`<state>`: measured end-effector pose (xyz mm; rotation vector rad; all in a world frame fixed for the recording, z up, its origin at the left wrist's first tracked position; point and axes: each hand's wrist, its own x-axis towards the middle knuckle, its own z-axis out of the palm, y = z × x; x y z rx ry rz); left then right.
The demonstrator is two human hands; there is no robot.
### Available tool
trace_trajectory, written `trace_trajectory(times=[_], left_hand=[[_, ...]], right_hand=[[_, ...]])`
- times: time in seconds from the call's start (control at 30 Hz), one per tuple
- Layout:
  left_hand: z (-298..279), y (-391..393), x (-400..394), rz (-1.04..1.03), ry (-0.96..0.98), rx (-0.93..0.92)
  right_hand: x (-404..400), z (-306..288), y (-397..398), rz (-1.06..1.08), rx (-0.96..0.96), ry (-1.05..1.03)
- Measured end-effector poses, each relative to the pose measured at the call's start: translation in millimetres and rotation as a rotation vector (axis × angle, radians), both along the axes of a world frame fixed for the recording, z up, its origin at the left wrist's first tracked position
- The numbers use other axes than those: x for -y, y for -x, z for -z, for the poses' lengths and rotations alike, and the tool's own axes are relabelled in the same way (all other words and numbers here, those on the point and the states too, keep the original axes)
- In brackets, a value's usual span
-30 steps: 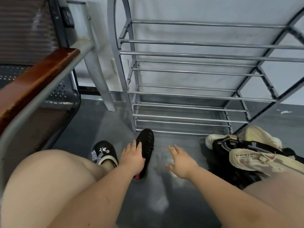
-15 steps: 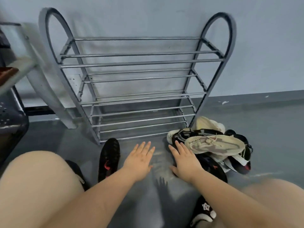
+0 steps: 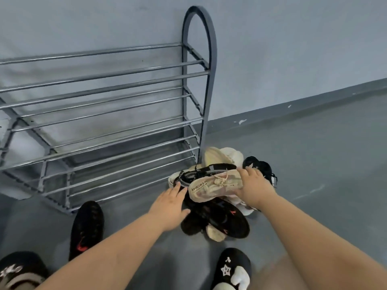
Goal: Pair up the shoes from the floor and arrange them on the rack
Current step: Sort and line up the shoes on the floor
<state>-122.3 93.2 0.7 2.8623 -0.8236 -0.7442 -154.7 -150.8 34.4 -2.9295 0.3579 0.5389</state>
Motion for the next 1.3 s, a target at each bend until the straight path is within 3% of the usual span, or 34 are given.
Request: trace_trajectory(times=[0.13, 0.33, 0.63, 0.87, 1.07, 1.3], left_hand=[[11, -16, 19, -0.031, 0.013, -0.08], [34, -42, 41, -0.147, 0.046, -0.222], [74, -62, 73, -0.551, 0.305, -0.474], [69, -60, 58, -0.77, 0.48, -0.473], [58, -39, -2, -0.759, 0.569, -0.508], [30, 13, -79, -0.765, 0.694, -0.415]], right_hand=[[29, 28, -14, 0.203, -0.084, -0.108], [52, 54, -37, 0.3, -0.154, -0.161], [67, 65, -71, 0.366, -0.124, -0.209], [60, 40, -78, 0.328, 0.053, -0.233], [18, 5, -71, 0.156, 0.146, -0.26], [-57, -11, -56, 0.012, 0.187, -0.353]])
